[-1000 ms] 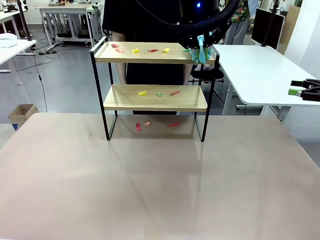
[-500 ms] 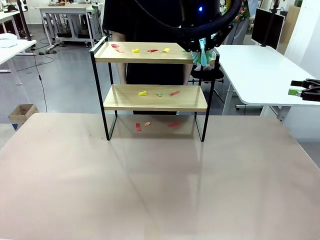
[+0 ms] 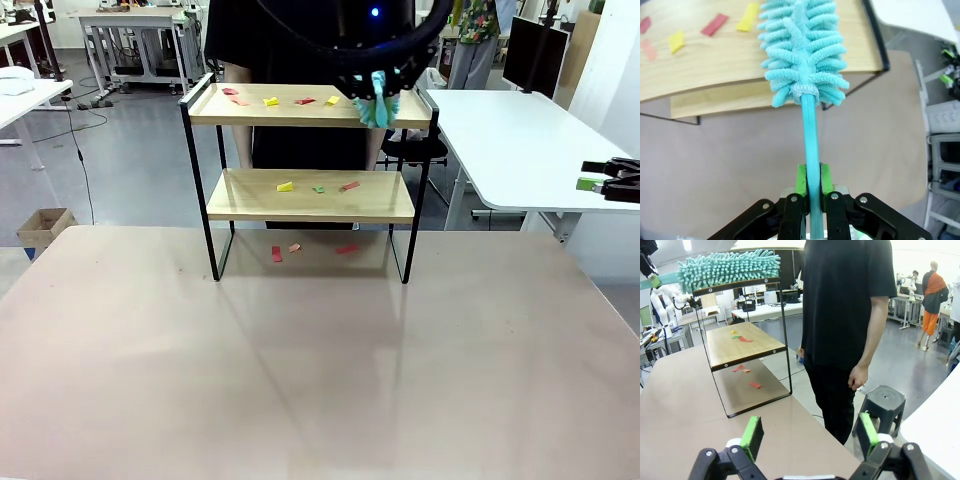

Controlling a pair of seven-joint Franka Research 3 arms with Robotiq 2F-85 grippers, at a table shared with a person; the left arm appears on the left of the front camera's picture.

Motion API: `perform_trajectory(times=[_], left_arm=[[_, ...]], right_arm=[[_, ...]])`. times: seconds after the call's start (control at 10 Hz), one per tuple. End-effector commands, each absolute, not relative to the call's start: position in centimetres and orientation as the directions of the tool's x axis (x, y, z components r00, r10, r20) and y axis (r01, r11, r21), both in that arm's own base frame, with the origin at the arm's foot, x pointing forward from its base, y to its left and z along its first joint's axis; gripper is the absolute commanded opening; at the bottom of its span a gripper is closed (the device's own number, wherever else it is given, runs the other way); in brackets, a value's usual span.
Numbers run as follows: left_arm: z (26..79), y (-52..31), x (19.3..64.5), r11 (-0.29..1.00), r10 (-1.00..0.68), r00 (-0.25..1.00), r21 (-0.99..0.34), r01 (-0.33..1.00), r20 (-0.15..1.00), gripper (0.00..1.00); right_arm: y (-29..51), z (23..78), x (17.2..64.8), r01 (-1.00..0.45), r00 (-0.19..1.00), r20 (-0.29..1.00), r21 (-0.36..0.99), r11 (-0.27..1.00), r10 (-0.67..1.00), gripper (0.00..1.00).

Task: Clean the shelf.
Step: Clean the specific section of the Shelf indicated by the human with the Duster.

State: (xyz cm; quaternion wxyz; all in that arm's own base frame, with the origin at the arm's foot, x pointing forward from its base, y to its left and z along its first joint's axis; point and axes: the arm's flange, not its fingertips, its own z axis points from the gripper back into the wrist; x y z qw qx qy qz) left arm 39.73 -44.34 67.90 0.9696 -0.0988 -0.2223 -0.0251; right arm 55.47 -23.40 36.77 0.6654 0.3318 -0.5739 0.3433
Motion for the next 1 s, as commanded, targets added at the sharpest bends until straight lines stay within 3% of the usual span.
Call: perform_trajectory(times=[0.0, 0.4, 0.9], left_arm=[[67.9, -41.2, 39.4, 0.984, 0.017, 0.907, -0.166, 0.059, 0.421, 0.13], [67.4, -35.0, 40.1, 0.997, -0.002, 0.897, -0.073, 0.038, 0.443, 0.13], [67.9, -25.9, 39.7, 0.980, -0.071, 0.863, 0.198, -0.034, 0.499, 0.13]], right_arm=[[-23.2, 37.1, 55.5, -0.839, 0.100, 0.992, 0.042, 0.542, 0.077, 1.00], [-23.2, 37.1, 55.5, -0.839, 0.100, 0.992, 0.042, 0.542, 0.077, 1.00], [-23.2, 37.1, 55.5, -0.839, 0.100, 0.992, 0.042, 0.542, 0.077, 1.00]])
